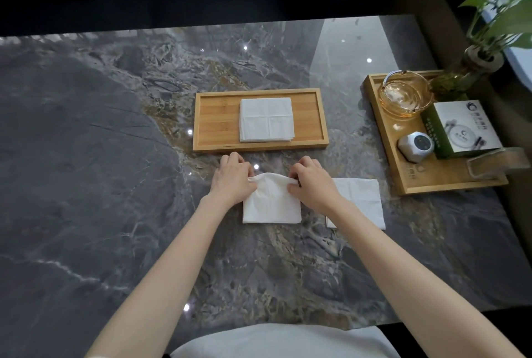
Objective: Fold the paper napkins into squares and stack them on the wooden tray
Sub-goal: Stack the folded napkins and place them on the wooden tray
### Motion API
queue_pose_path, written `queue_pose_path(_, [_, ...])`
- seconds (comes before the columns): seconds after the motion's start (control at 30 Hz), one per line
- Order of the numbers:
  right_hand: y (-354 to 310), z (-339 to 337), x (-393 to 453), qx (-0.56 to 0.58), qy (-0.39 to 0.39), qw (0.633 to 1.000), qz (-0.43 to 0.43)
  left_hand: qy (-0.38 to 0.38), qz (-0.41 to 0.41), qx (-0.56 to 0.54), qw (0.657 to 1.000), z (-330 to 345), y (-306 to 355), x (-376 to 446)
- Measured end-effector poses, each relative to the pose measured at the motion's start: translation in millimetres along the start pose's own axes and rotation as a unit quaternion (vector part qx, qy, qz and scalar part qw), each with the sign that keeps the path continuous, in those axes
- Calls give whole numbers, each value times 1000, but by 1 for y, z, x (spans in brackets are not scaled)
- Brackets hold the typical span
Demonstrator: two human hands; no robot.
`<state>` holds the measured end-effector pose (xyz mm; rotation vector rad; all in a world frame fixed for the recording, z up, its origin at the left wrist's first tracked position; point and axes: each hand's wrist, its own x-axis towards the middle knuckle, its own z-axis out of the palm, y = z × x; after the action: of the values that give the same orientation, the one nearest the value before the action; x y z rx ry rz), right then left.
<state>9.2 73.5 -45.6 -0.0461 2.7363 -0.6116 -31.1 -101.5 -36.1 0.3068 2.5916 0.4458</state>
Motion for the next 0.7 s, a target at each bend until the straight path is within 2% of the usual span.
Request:
queue_pose_path(0.07, [1, -7, -5, 71, -9, 997, 11, -29, 3, -91, 995, -2, -3, -3])
queue_pose_path(0.13, [2, -16, -14, 183, -29, 982, 41, -55, -11, -222, 973, -7, -6, -8])
queue_pose_path(0.23, [6, -28, -32, 357, -54, 929, 77, -111, -24, -415, 903, -13, -3, -19])
queue_pose_path(0.3, [11, -33, -42, 445, -48, 890, 87, -140, -15, -495, 857, -15, 6, -26])
queue_pose_path(0.53, [41, -32, -76, 655, -25, 739, 155, -185, -20, -645, 741, -4, 56, -38])
queue_pose_path(0.63, [58, -31, -88, 713, -80, 669, 192, -201, -26, -660, 724, 8, 78, -37])
queue_pose_path(0.7, [68, -33, -96, 724, -98, 652, 200, -200, -46, -664, 719, 19, 91, -33])
